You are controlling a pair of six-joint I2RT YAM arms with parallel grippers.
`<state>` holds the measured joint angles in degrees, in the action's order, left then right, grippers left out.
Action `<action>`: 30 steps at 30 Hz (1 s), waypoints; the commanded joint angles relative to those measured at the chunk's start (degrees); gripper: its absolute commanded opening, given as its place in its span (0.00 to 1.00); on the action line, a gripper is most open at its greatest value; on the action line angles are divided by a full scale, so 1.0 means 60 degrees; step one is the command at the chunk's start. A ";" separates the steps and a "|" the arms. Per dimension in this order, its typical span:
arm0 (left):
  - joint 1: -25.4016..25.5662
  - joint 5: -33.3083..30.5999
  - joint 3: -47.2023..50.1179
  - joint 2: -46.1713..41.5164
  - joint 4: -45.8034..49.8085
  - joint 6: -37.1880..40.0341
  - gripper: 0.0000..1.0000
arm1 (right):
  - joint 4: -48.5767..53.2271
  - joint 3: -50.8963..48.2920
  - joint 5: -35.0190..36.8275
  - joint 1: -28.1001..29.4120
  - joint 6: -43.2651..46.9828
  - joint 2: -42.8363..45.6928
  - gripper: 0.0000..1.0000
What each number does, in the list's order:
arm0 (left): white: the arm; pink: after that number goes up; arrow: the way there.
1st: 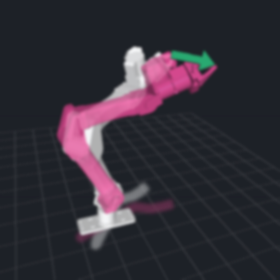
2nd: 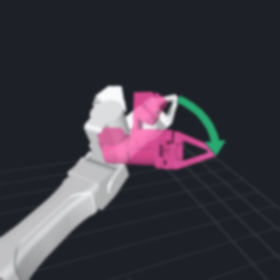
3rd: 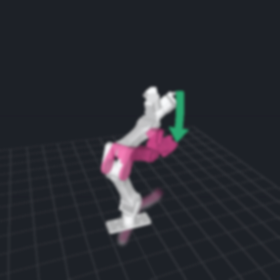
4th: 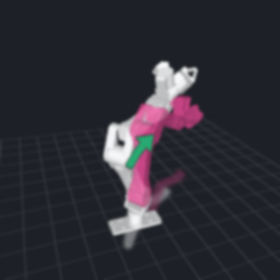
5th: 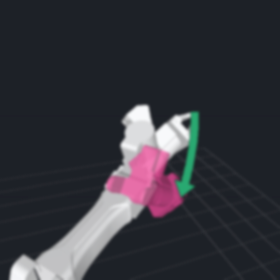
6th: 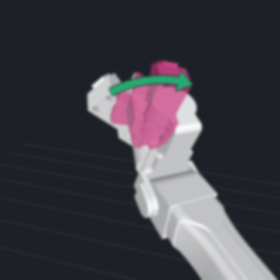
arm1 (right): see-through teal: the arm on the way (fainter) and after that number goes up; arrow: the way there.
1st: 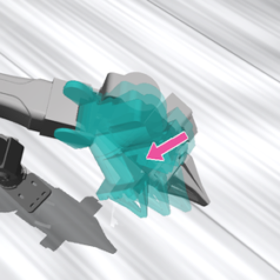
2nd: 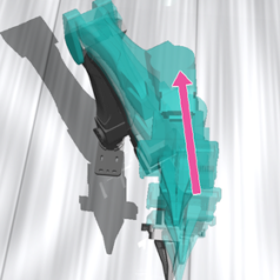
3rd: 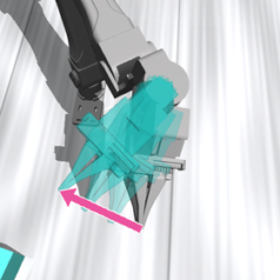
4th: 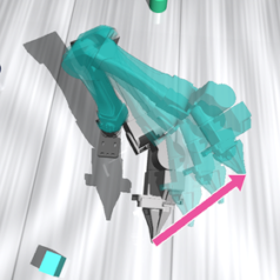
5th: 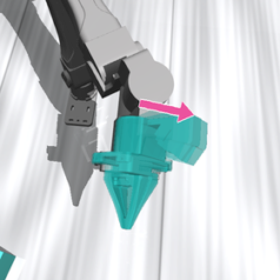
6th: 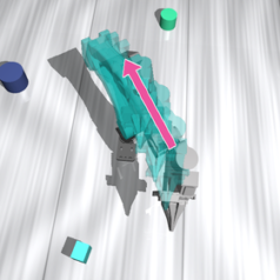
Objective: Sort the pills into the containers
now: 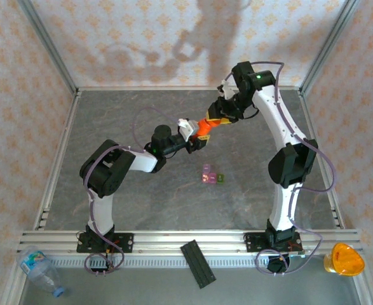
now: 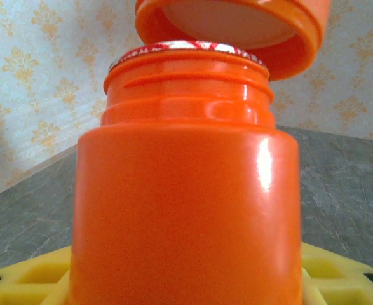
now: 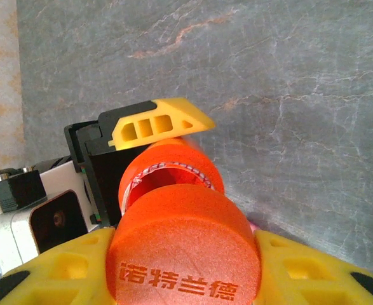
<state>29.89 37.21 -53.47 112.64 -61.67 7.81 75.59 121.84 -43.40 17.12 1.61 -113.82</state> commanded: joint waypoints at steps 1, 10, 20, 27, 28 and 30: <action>-0.0016 0.0271 -0.0302 -0.0067 -0.0183 0.0242 0.00 | 0.0299 0.0237 -0.0150 0.0125 0.0260 -0.0163 0.40; -0.0016 0.0463 -0.0229 -0.0242 -0.0179 0.0267 0.00 | 0.0248 0.0203 -0.0297 0.0230 0.0245 -0.0344 0.39; -0.0015 0.0733 -0.0241 -0.0693 0.0011 0.0520 0.00 | 0.0263 -0.0132 -0.0596 0.0244 0.0555 -0.0361 0.38; -0.0003 0.0994 -0.0216 -0.1190 0.0381 0.0775 0.00 | 0.0387 -0.0231 -0.1561 0.0245 0.1224 -0.0393 0.38; -0.0003 0.0995 -0.0199 -0.1242 0.0329 0.0722 0.00 | 0.0369 -0.0265 -0.1780 0.0240 0.1303 -0.0393 0.38; -0.0016 0.0962 -0.0157 -0.1323 0.0102 0.0553 0.00 | 0.0347 -0.0351 -0.2206 0.0247 0.1459 -0.0382 0.38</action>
<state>29.50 41.19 -53.45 108.73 -55.46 10.87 75.85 121.14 -49.89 17.61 7.16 -115.68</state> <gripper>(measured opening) 0.542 0.442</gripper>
